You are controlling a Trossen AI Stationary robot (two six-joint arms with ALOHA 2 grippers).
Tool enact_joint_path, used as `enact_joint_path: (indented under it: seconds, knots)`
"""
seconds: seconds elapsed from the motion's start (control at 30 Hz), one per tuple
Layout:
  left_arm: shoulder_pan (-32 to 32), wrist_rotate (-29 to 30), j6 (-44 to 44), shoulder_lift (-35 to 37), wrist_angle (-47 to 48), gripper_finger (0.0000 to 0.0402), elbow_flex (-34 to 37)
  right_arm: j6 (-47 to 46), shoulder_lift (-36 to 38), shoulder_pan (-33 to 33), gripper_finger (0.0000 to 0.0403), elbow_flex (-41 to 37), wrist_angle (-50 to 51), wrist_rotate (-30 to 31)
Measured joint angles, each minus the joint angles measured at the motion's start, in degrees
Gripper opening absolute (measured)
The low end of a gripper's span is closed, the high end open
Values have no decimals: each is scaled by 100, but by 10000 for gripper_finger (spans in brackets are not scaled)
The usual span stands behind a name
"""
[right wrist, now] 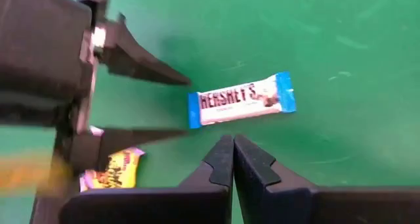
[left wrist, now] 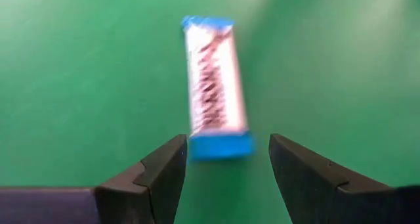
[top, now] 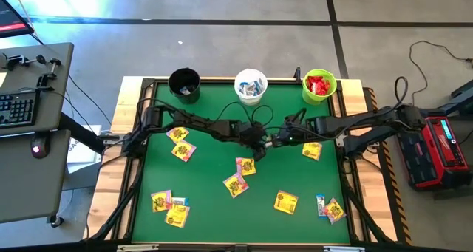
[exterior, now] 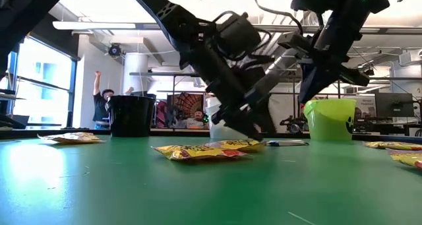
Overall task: Sort candy by brand, put in halloween buckets
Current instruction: Put the white candy into the white bucket
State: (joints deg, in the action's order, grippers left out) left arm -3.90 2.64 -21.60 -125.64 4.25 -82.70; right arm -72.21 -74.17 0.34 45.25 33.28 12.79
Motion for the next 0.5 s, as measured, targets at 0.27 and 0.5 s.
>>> enact_joint_path:
  seconds: [0.27,0.5]
  knots:
    - [-120,-247,369,0,135,210,1,180,0,2,0,0,25,20]
    - [-99,-650,-8,-127,-277,210,-11,327,0,2,0,-1,-9,24]
